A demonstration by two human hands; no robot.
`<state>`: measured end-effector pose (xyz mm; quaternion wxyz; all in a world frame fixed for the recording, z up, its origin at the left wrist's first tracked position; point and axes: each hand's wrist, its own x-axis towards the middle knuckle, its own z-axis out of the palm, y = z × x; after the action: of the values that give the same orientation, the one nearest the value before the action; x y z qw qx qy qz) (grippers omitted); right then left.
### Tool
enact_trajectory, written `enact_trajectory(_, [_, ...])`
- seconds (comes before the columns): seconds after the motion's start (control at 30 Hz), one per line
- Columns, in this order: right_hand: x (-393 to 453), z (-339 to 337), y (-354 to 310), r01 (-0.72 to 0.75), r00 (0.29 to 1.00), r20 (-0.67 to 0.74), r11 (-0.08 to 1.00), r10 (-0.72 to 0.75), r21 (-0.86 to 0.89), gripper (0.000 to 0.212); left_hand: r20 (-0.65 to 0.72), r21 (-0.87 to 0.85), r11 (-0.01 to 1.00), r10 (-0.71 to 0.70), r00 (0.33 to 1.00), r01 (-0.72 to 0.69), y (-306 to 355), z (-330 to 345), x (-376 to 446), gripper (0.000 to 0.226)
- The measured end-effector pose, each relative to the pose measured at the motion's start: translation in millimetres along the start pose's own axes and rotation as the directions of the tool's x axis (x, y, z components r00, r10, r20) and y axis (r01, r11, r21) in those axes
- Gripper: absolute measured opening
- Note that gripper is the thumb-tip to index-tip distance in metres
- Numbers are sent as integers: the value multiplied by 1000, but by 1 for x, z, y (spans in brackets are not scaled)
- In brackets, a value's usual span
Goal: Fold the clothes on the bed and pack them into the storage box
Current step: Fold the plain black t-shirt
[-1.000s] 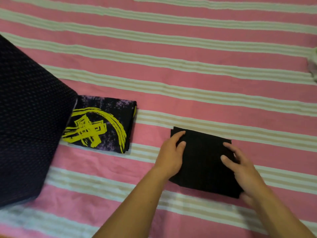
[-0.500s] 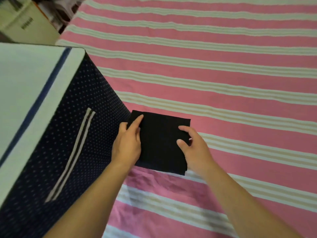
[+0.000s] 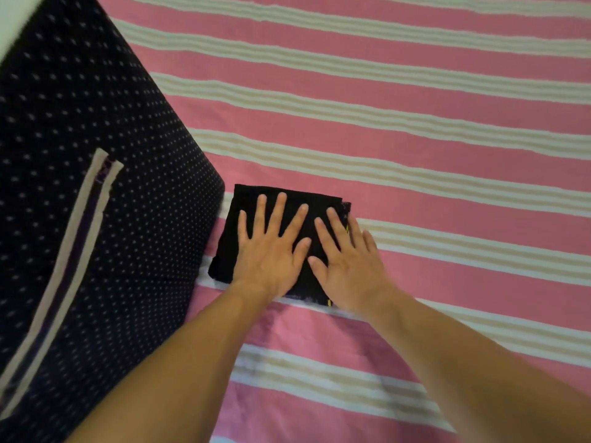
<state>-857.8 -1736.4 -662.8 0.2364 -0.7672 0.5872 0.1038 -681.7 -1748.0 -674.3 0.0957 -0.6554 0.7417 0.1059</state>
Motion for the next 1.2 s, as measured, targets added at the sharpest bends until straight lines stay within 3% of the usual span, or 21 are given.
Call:
enact_trajectory(0.17, [-7, -38, -3, -24, 972, 231, 997, 39, -69, 73, 224, 2, 1000, -23, 974, 23, 11, -32, 2, 61])
enact_trajectory(0.23, [-42, -69, -1, 13, 955, 298, 998, 8, -67, 71, 380, 28, 993, -116, 917, 114, 27, -56, -13, 65])
enact_trajectory(0.3, [-100, -97, 14, 7, 960, 280, 999, -17, 33, 66, 489, 34, 993, -118, 864, 116, 63, -87, -45, 63])
enact_trajectory(0.37, [-164, -117, 41, -76, 969, 246, 981, 31, 176, 61, 463, -46, 997, -34, 886, 62, 111, -120, -88, 51])
enact_trajectory(0.43, [-240, -136, 86, -224, 956, 257, 923, 145, 314, 57, 403, -243, 969, 69, 913, 34, 175, -156, -132, 43])
enact_trajectory(0.5, [-321, -154, 144, -337, 931, 272, 854, 241, 397, 53, 400, -449, 892, 151, 904, 50, 244, -194, -165, 38])
enact_trajectory(0.63, [-459, -173, 272, -452, 892, 189, 815, 411, 363, 49, 483, -721, 664, 278, 831, 197, 376, -260, -203, 31])
enact_trajectory(0.8, [-580, -177, 425, -540, 825, 82, 738, 559, 404, 42, 333, -793, 593, 229, 915, 140, 509, -297, -241, 21])
enact_trajectory(0.9, [-633, -160, 509, -623, 763, 128, 666, 634, 410, 40, 360, -822, 517, 148, 921, 238, 571, -299, -266, 22])
enact_trajectory(1.0, [-666, -152, 579, -692, 703, 141, 625, 697, 362, 43, 381, -808, 526, 121, 917, 266, 614, -303, -287, 19])
enact_trajectory(1.13, [-665, -147, 636, -690, 711, 136, 646, 690, 327, 41, 386, -786, 546, 64, 920, 292, 636, -307, -300, 17])
enact_trajectory(1.2, [-654, -149, 640, -636, 733, 28, 670, 680, 383, 27, 393, -764, 567, 33, 919, 307, 639, -307, -307, 18])
